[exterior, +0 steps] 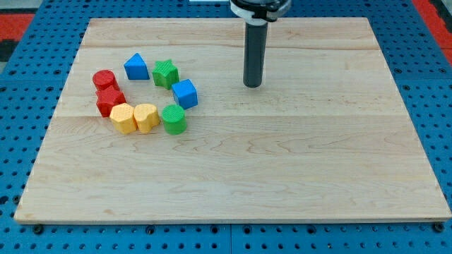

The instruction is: Nudge green circle a bit up

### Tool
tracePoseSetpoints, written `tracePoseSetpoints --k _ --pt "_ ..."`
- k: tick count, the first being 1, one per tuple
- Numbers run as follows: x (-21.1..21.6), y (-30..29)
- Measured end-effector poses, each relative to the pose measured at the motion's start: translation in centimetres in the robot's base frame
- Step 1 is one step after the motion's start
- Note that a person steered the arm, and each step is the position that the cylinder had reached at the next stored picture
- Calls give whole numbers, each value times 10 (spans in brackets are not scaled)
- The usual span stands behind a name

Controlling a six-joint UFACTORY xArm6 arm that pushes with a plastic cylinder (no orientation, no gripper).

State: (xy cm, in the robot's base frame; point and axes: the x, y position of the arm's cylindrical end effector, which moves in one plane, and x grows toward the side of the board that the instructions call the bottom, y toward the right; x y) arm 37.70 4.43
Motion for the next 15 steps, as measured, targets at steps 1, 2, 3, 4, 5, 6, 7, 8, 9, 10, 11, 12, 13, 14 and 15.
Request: tracePoseSetpoints --k 1,2,3,4,5,6,7,8,9,10,11,12,13,14,15 --pt "30 -40" --pt "40 -78" --pt "31 -83" --pt "31 -93" --pt "54 -68" --pt "106 -57" --pt "113 -84" --pt "112 -118" --pt "111 -127" --pt "106 -127" --pt "106 -127" --pt "104 -137" --pt "103 -146" --pt "104 -143" --pt "116 -130"
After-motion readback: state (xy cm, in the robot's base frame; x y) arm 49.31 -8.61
